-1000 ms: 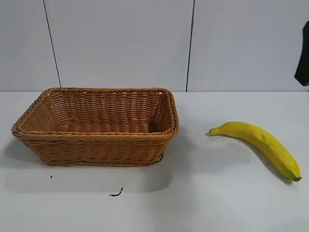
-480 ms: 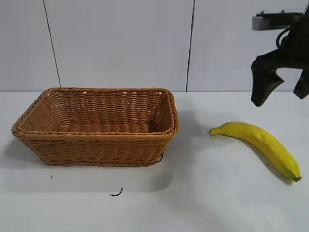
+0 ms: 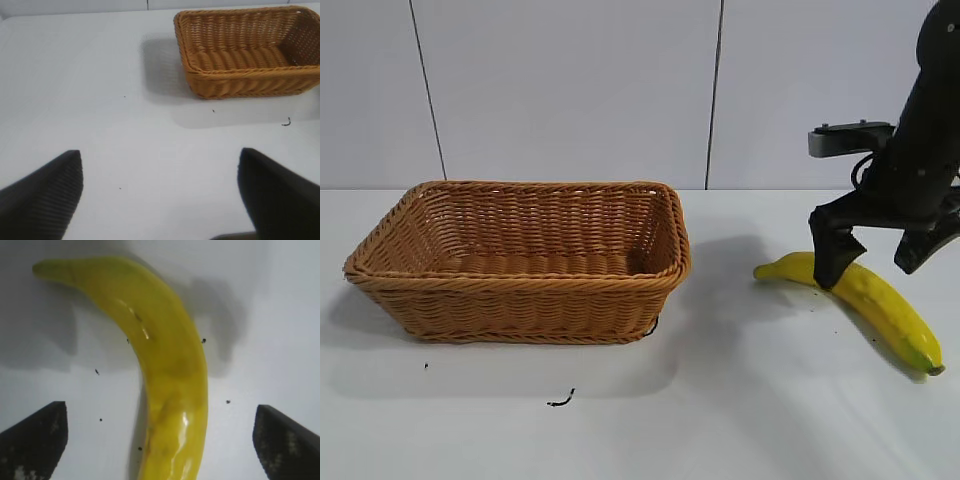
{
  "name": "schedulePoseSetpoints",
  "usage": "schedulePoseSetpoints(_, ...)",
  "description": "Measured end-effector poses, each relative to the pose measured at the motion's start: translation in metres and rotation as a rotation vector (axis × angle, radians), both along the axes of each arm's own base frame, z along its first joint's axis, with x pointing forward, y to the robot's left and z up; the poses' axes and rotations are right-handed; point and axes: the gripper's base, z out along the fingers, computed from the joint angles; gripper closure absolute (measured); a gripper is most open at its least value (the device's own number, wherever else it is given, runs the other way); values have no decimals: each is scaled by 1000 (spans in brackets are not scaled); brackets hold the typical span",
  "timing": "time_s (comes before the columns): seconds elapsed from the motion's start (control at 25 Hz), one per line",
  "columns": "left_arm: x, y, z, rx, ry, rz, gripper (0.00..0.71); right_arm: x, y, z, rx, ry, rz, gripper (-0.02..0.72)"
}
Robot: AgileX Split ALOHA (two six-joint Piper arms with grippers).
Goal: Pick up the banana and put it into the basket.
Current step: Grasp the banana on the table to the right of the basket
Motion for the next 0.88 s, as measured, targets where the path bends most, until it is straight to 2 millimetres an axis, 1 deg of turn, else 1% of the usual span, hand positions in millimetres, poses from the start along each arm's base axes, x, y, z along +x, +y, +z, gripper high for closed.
schedulePoseSetpoints(0.2, 0, 0, 0, 0, 0, 0, 75, 2, 0, -4, -4, -12, -1, 14)
schedulePoseSetpoints(0.28, 0, 0, 0, 0, 0, 0, 75, 2, 0, -4, -4, -11, -1, 34)
schedulePoseSetpoints(0.64, 0, 0, 0, 0, 0, 0, 75, 2, -1, -11, -8, 5, -22, 227)
schedulePoseSetpoints(0.68, 0, 0, 0, 0, 0, 0, 75, 2, -1, -11, -13, 5, -18, 272)
schedulePoseSetpoints(0.76, 0, 0, 0, 0, 0, 0, 75, 2, -2, -11, -20, 6, -13, 401)
schedulePoseSetpoints(0.8, 0, 0, 0, 0, 0, 0, 75, 2, -2, -11, -20, 7, -14, 414)
schedulePoseSetpoints(0.88, 0, 0, 0, 0, 0, 0, 75, 2, -2, -11, -24, 9, -10, 412)
